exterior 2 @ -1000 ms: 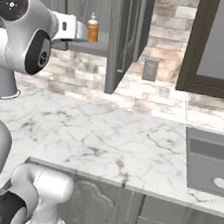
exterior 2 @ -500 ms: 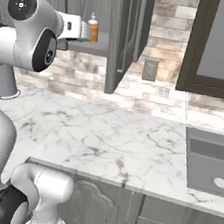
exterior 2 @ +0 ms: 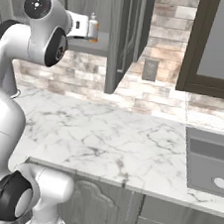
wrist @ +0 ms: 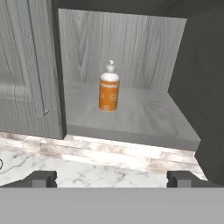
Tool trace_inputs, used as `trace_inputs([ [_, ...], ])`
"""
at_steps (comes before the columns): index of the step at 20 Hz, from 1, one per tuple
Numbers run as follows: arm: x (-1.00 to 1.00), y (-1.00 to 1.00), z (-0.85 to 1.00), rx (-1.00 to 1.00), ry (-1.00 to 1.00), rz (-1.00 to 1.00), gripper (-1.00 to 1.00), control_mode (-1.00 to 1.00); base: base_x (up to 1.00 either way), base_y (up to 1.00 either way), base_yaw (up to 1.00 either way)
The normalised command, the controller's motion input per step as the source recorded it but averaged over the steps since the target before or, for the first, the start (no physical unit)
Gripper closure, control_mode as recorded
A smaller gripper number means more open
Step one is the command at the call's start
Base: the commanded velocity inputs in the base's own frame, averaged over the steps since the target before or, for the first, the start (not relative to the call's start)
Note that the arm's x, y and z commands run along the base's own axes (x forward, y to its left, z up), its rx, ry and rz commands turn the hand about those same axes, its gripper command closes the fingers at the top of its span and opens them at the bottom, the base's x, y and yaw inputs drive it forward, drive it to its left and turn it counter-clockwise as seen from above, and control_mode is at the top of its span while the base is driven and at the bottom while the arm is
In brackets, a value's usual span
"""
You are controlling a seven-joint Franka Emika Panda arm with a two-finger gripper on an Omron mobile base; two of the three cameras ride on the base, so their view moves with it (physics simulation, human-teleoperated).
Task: Open the cabinet. Pick the soap dispenser and place it next to the sink. Then close the cabinet.
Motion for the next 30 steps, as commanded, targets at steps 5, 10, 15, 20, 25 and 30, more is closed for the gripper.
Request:
trace_inputs([
  [5, 0.47, 0.00, 0.00, 0.09, 0.00, 0.00, -1.00, -1.00, 0.00, 0.00, 0.00],
  [10, 0.35, 0.00, 0.00, 0.06, 0.00, 0.00, -1.00, -1.00, 0.00, 0.00, 0.00],
  [15, 0.33, 0.00, 0.00, 0.03, 0.00, 0.00, -1.00, -1.00, 0.00, 0.00, 0.00],
  [20, 0.20, 0.00, 0.00, 0.03, 0.00, 0.00, -1.00, -1.00, 0.00, 0.00, 0.00],
  [25, 0.28, 0.00, 0.00, 0.03, 0.00, 0.00, -1.00, -1.00, 0.00, 0.00, 0.00],
  [30, 0.23, 0.00, 0.00, 0.03, 0.00, 0.00, -1.00, -1.00, 0.00, 0.00, 0.00],
])
